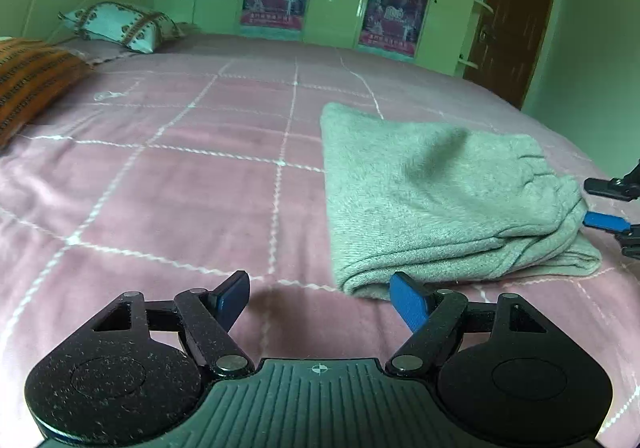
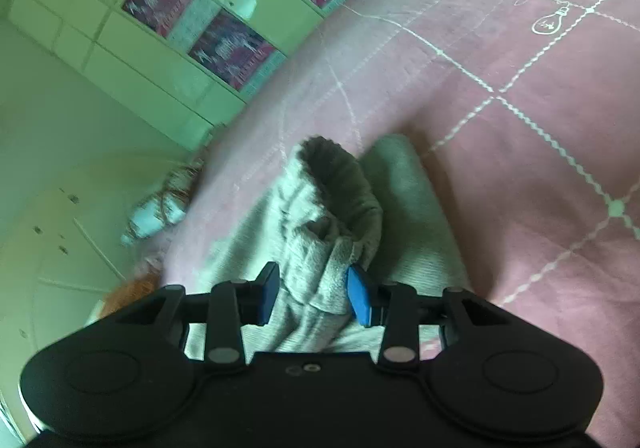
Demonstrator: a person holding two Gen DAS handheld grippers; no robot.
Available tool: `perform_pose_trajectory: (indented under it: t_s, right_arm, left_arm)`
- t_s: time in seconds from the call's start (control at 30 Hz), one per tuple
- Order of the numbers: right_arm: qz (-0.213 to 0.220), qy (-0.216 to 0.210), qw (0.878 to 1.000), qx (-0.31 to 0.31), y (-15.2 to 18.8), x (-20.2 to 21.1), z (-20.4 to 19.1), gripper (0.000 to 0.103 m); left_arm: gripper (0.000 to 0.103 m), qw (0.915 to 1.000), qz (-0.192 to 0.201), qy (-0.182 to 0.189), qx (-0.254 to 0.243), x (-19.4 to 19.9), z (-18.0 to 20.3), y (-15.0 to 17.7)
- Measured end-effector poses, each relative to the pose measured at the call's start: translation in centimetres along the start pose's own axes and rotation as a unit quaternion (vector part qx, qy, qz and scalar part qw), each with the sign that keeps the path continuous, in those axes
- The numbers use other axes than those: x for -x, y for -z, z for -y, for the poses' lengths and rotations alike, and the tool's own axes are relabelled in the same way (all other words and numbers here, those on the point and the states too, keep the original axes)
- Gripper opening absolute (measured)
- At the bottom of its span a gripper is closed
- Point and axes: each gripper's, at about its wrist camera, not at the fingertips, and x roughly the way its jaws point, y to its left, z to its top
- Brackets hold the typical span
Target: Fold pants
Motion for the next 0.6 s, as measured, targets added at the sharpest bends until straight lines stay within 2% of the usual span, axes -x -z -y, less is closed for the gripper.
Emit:
perform_pose_trajectory:
  t_s: [0.13,0.23,0.37,0.47,0.5,0.53,0.6]
  right_arm:
    - [0.010,-0.002,1.000,-0.001,-0.1,0.6,-0.1,0.025]
    - [0.028,-0.008,1.000,-0.002,0.0,1.3,-0.6,0.026]
    - [-0.008,0.003,1.000,-0.003,-0.3,-1.0,-1.0,0.027]
    - [-0.032,0.033,0.999,-0.007,-0.5,-3.8,-1.2,0.030]
    - [-0.034,0.028,0.999,-0.017,-0.7,-4.4,-1.2,0.027]
    - [-0.033,0.031,0.999,-0.023,-0.9,-4.6,-1.2,0.009]
    - [0.008,0.000,1.000,-0.009,-1.3,-2.9,-1.9,0.007]
  left_arm:
    - [0.078,1.0000,0.000,0.004,-0.003,-1.4,0.3,0.6]
    - [0.078,0.9999,0.007,0.006,0.008,-1.3,-0.2,0.8]
    - [0.078,0.9999,0.006,0.004,0.008,-1.7,0.1,0.8]
    - [0.078,0.9999,0.006,0.004,0.011,-1.9,0.1,0.9]
    - [0.078,0.9999,0.006,0.004,0.012,-1.9,0.1,0.9]
    - [0.078,0.9999,0.007,0.004,0.012,-1.9,0.1,0.9]
    - [0.078,0.9999,0.010,0.004,0.013,-1.8,0.2,1.0]
